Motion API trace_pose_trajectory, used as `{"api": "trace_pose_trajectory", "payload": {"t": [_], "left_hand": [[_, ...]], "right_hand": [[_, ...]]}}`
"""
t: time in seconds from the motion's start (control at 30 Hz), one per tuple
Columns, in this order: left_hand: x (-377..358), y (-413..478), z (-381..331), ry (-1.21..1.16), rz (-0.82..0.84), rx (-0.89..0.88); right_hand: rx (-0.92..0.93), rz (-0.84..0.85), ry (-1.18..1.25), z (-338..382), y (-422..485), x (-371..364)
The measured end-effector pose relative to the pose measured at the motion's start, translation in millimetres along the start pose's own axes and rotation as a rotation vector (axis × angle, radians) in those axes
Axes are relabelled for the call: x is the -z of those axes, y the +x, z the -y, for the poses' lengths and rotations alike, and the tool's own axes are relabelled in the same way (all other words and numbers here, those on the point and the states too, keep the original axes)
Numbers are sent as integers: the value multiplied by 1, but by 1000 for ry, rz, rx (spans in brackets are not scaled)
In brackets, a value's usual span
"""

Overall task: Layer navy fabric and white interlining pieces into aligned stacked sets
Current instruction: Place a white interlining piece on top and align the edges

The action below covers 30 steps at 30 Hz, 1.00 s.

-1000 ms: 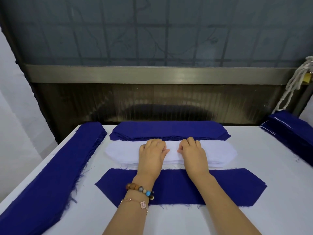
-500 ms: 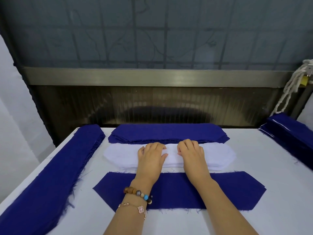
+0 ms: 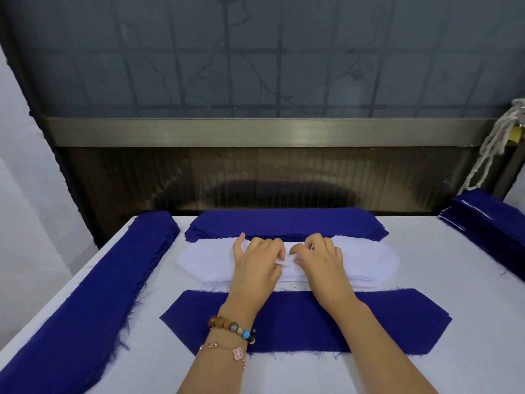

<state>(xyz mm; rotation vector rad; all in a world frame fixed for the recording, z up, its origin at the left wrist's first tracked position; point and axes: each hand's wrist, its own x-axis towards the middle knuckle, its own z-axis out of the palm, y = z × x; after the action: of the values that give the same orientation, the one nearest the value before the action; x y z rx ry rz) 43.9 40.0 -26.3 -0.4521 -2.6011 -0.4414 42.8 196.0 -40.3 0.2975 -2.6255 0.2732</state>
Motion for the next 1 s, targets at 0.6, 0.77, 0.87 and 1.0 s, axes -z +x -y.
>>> {"api": "trace_pose_trajectory", "payload": {"t": [0.6,0.77,0.87,1.0], "left_hand": [[18,-12,65,-61,-165,665],[25,-12,71,-150,-209,764],[25,-11,70,-159,-190,739],[22,-13,71,-89,-133,740]], "right_hand": [[-559,-134,-51,-61,-9,25],[-853,-139,142,-79,-11,24],[-928,-180,153,-85,-10,22],[-998,-233,202,-88,-9,22]]}}
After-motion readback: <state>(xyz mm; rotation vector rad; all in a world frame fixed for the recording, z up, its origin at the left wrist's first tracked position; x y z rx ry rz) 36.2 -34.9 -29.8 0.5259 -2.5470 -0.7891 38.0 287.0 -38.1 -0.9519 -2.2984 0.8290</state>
